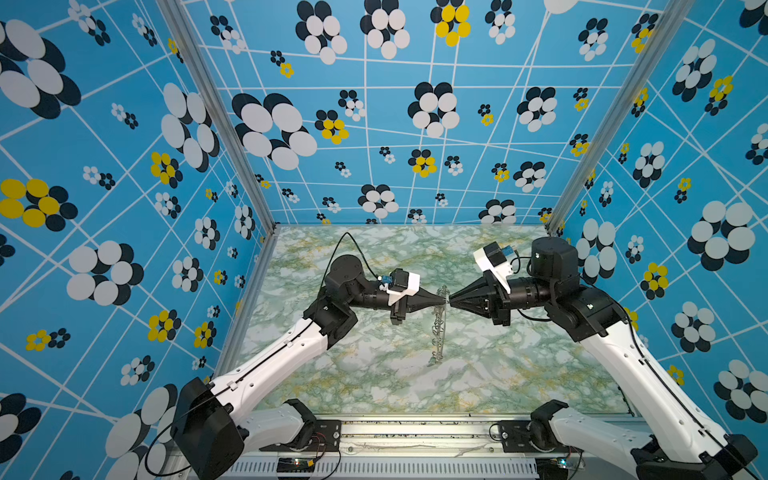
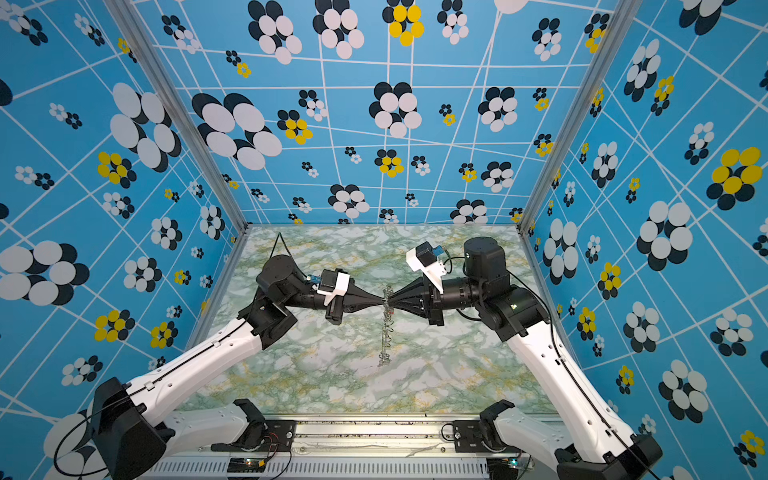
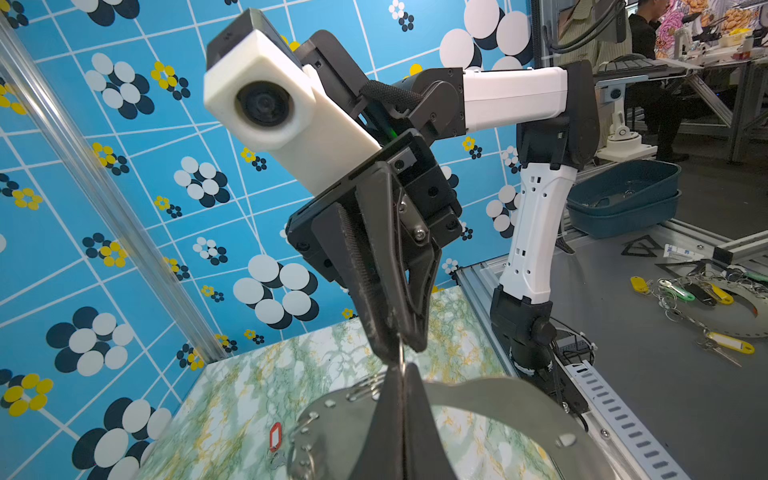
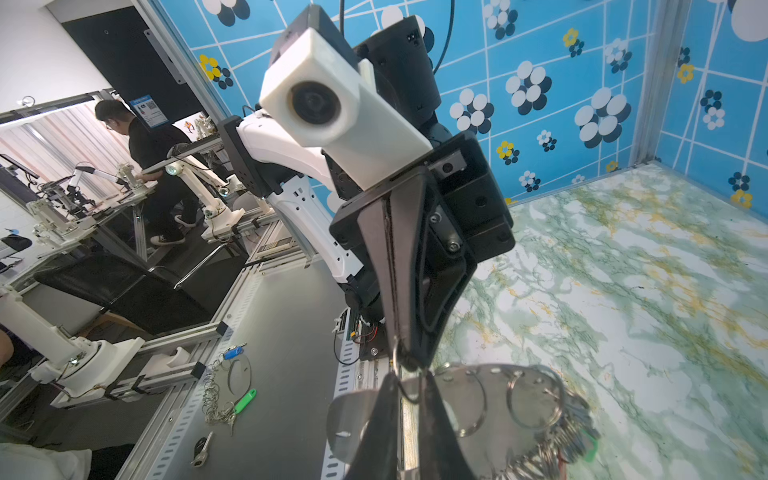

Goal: Put the keys on the keyring

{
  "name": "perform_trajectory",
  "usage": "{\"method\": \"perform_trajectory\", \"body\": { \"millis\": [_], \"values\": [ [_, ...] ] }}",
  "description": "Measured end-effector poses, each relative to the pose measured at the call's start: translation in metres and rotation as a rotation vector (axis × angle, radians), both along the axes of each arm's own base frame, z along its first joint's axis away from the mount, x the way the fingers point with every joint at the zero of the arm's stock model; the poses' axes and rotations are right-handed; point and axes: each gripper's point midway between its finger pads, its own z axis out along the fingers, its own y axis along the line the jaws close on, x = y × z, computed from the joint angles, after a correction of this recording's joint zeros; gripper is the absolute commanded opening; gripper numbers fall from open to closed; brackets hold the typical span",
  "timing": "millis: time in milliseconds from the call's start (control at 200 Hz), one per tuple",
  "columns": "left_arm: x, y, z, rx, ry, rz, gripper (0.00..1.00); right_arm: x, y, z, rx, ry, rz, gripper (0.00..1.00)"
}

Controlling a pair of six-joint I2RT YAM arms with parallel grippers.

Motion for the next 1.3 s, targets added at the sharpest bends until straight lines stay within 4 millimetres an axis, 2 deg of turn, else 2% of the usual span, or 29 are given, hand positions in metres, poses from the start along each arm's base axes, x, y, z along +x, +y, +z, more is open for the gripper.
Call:
{"method": "perform_trajectory", "body": {
  "millis": [645,855,994,1169,1299],
  "values": [
    [-0.004,0.002,-0.002,0.011,-0.034,0.006,0.00,0.002,-0.002,0.000,0.000,0.043,-0.004,0.15],
    [-0.018,0.002,0.000,0.011,-0.052,-0.038,0.00,0.013,-0.006,-0.003,-0.008,0.060,-0.047,0.17],
    [-0.019,0.002,0.000,0.011,-0.055,-0.040,0.00,0.014,-0.006,-0.003,-0.010,0.060,-0.052,0.19],
    [-0.018,0.002,0.000,0.010,-0.061,-0.038,0.00,0.021,-0.008,-0.007,-0.028,0.051,-0.091,0.34],
    [-0.017,0.002,0.000,0.008,-0.072,-0.028,0.00,0.038,-0.017,-0.013,-0.056,0.049,-0.183,0.46]
  ]
}}
